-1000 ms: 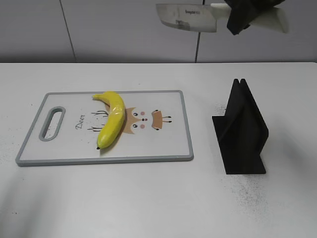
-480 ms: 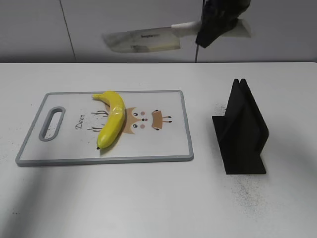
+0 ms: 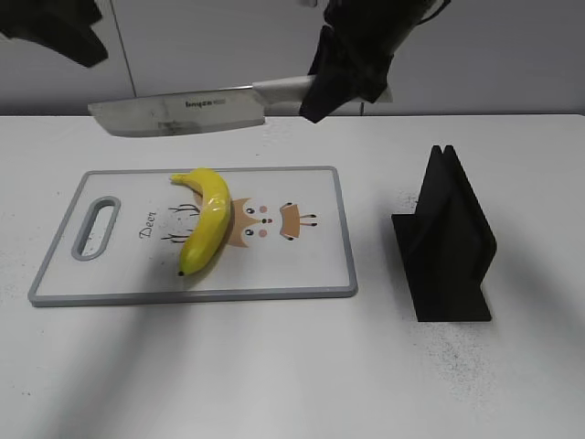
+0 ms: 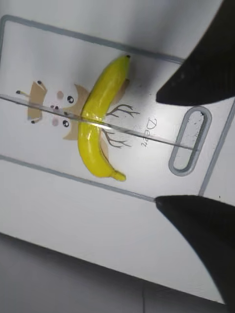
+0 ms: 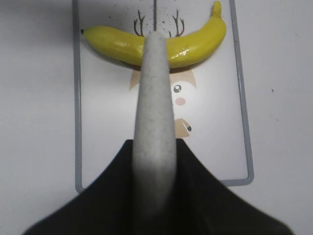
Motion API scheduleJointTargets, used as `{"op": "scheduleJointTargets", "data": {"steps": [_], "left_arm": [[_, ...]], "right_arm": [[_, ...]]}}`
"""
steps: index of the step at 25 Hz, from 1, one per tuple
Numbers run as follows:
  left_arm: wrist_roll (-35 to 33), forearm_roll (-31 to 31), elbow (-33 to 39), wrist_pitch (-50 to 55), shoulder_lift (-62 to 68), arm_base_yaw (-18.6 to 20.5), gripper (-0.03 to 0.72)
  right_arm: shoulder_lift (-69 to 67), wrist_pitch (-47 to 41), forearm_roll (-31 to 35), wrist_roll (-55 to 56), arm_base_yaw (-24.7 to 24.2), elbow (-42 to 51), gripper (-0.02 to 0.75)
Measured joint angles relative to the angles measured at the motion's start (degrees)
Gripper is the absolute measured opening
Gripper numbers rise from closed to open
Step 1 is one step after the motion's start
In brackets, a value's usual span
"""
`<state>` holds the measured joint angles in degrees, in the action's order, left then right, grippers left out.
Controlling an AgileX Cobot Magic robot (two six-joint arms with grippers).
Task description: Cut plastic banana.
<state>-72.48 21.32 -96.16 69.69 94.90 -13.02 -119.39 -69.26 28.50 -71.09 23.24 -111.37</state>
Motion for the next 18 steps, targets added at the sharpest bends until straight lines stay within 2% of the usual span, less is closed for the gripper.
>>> {"op": "scheduleJointTargets", "data": {"steps": [4,15,18], "left_arm": [[-2.2,0.1,0.0,0.0,4.1,-1.4,0.540],[-3.2,0.4,0.0,0.0,10.6,-1.4,0.530],[-3.2,0.5,0.0,0.0,11.1,-1.4,0.491]], "right_arm": [[-1.4,-0.2,2.8,-3.7,0.0,0.0,0.160],[-3.8,0.5,6.5,-7.2,0.0,-0.2,0.160],[-3.8,1.9,6.5,-7.4,0.0,-0.2,0.160]]}}
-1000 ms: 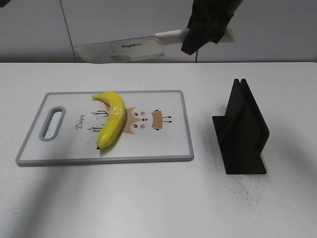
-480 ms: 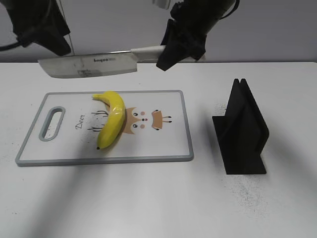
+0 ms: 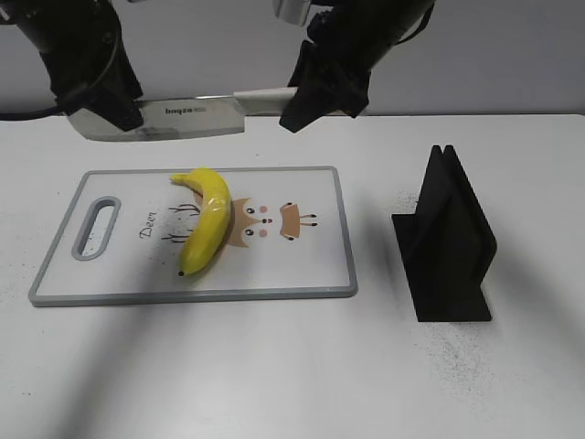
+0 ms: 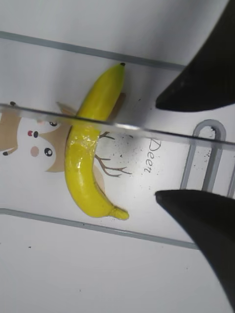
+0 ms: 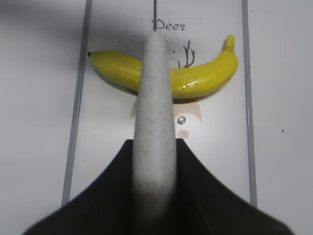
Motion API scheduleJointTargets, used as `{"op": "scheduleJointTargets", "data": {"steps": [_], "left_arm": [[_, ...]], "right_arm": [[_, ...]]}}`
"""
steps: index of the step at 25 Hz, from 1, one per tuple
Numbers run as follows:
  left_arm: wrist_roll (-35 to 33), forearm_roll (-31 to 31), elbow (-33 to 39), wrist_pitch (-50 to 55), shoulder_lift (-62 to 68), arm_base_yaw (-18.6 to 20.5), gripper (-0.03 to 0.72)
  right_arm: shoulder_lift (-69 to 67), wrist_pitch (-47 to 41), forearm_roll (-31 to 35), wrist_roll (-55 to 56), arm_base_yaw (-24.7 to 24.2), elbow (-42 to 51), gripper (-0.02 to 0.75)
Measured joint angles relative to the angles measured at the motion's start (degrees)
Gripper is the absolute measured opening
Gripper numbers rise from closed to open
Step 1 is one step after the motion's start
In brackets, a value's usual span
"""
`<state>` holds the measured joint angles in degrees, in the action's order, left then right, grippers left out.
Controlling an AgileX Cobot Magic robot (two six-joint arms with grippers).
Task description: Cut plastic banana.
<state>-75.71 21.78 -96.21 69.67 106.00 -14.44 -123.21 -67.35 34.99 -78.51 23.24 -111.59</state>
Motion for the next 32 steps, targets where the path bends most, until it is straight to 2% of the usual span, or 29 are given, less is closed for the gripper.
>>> {"op": "scheduleJointTargets", "data": {"steps": [3,5,7,9,15,21,32], "left_arm": [[0.0,0.0,0.0,-1.5,0.0,0.0,0.383],[0.0,0.1,0.0,-2.1,0.0,0.0,0.255],[0.0,0.3,0.0,-2.1,0.0,0.0,0.088],[-0.1,0.6,-0.1,-2.1,0.2,0.0,0.011],[-0.9,1.5,-0.1,-1.9,2.1,0.0,-0.012],[-1.5,3.0,-0.1,-4.7,6.5,-0.2,-0.012],[-2.4,6.7,-1.2,-8.5,19.0,-0.5,-0.006]], "right_arm": [[0.0,0.7,0.0,-0.1,0.0,0.0,0.160],[0.0,1.4,0.0,-0.1,0.0,0.0,0.160],[0.0,2.3,0.0,-0.1,0.0,0.0,0.160],[0.0,2.9,-0.1,-0.1,0.0,0.0,0.160],[-0.2,3.0,-1.3,-0.4,0.0,-0.1,0.160],[-2.7,2.9,-6.9,4.9,0.0,-0.2,0.160],[-15.5,3.6,-12.7,6.7,0.2,-0.7,0.160]]}}
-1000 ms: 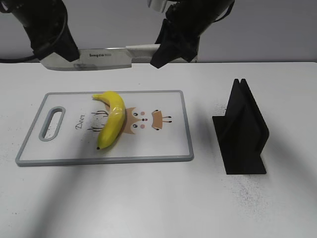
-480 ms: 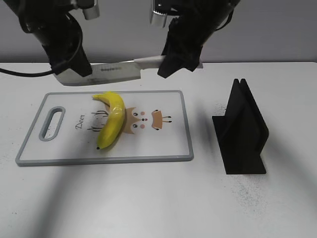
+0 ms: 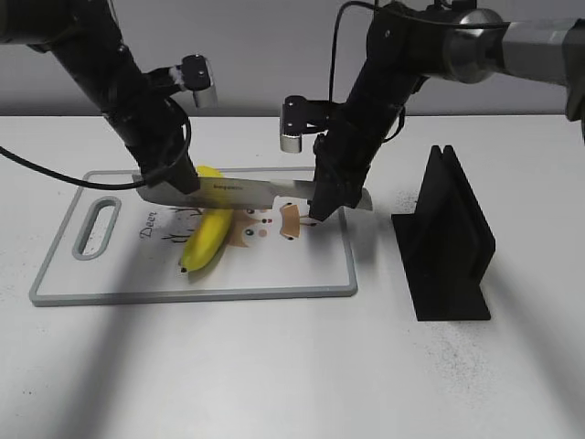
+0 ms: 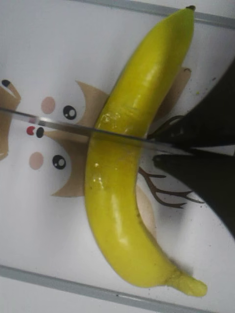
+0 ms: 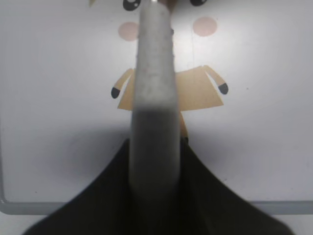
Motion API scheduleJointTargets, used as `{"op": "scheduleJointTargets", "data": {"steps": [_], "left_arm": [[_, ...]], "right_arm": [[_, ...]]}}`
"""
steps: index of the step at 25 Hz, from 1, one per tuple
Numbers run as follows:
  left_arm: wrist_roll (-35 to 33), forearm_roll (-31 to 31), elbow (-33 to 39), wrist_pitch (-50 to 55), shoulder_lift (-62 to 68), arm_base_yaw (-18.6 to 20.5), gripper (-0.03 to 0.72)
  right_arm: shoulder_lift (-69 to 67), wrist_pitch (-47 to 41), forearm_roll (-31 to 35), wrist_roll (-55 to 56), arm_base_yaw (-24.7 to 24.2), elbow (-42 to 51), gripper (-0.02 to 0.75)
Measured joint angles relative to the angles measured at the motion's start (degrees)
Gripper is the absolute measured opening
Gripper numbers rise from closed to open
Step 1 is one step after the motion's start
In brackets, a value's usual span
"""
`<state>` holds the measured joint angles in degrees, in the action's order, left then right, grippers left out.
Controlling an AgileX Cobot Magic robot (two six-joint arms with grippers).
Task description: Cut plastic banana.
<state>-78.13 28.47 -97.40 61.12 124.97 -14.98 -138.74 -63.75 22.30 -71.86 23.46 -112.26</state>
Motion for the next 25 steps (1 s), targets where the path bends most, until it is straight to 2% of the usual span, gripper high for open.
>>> {"op": "scheduleJointTargets", "data": {"steps": [11,21,25], "left_arm": [[0.0,-0.3,-0.1,0.0,0.0,-0.4,-0.004],[0.8,-3.0,0.5,-2.2,-3.2,-0.6,-0.008],[0.8,-3.8,0.5,-2.4,-7.1,-0.6,-0.008]], "right_arm": [[0.1,-0.9,-0.6,0.3,0.1,-1.4,0.160],[0.1,-6.4,-2.0,2.2,0.5,-12.4,0.162],[3.2,-7.0,-2.9,4.6,0.6,-13.6,0.163]]}}
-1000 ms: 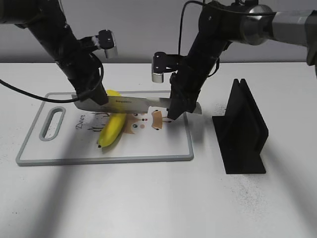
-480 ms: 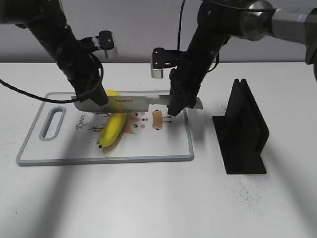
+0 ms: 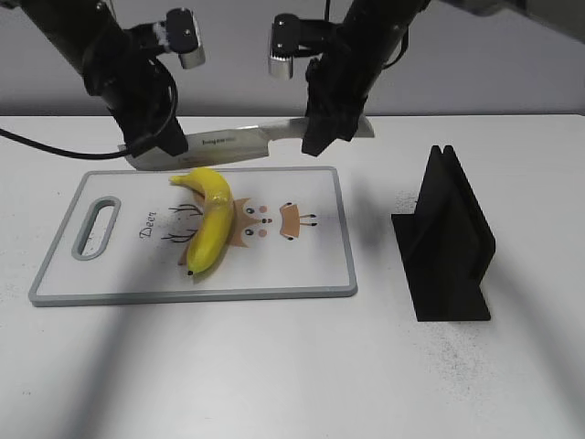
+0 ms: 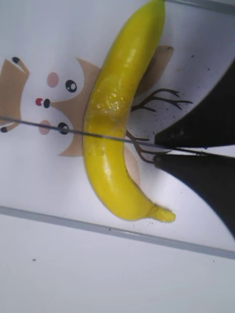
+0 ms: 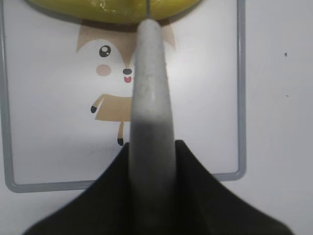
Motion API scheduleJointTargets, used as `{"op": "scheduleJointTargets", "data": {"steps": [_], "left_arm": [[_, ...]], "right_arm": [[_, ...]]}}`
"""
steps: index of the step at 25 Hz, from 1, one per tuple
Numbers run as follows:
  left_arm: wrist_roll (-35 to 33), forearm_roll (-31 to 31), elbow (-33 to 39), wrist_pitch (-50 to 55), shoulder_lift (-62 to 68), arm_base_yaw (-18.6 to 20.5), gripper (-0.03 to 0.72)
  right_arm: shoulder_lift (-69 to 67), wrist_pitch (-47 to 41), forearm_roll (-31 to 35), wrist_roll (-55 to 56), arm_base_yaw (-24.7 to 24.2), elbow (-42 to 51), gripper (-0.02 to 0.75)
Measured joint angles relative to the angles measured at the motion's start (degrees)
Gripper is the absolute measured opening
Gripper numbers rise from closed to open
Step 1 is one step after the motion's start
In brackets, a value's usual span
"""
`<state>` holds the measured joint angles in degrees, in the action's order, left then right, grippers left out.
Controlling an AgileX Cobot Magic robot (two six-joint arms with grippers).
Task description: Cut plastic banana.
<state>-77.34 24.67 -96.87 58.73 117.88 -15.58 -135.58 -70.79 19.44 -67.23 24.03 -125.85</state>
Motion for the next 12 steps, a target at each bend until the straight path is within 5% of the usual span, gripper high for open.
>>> {"op": "scheduleJointTargets", "data": {"steps": [12], "left_arm": [[-0.1,2.8,0.0,1.2,-13.0,0.0,-0.008]], "right_arm": [[11.9,-0.2,-1.5,1.1,0.4,-0.1,0.174]]}}
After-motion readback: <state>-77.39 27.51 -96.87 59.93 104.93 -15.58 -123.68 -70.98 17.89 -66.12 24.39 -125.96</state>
